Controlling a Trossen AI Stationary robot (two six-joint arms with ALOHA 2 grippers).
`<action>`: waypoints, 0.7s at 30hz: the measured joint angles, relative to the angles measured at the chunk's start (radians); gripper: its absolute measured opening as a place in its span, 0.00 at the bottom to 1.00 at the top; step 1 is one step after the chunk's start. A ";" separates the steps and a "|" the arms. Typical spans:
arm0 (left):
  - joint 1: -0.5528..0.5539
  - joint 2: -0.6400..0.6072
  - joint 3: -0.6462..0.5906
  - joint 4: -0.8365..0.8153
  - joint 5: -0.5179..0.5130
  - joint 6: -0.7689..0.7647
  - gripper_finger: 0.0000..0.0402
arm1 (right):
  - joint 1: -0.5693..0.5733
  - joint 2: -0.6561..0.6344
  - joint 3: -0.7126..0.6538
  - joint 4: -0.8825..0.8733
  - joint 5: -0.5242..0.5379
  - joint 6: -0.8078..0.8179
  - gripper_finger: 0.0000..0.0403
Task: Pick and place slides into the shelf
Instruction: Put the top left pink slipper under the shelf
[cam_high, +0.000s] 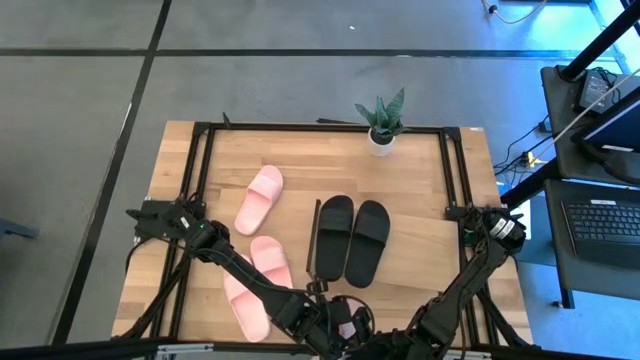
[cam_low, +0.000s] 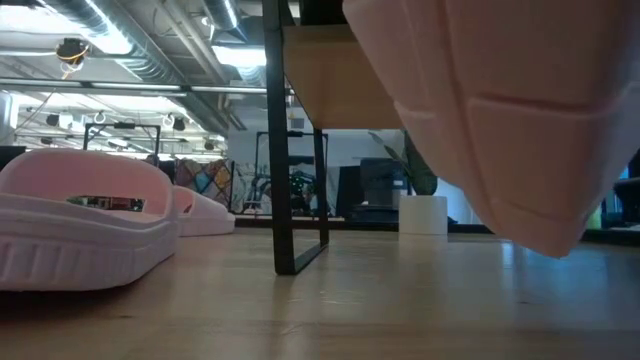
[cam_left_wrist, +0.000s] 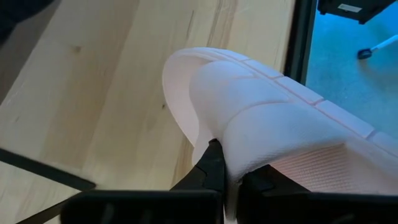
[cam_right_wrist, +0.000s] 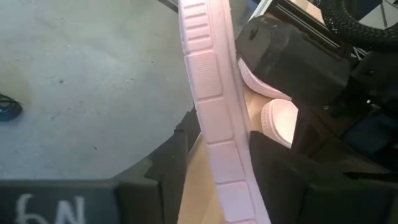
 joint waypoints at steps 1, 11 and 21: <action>0.000 0.000 0.000 0.001 0.000 0.000 0.01 | 0.000 0.000 0.000 0.000 0.000 0.001 0.41; -0.001 0.000 0.000 0.001 0.009 0.002 0.01 | -0.001 0.000 0.000 0.055 -0.011 0.070 0.40; 0.000 0.000 0.000 0.000 0.006 0.002 0.01 | -0.001 0.000 0.000 0.059 -0.011 0.112 0.43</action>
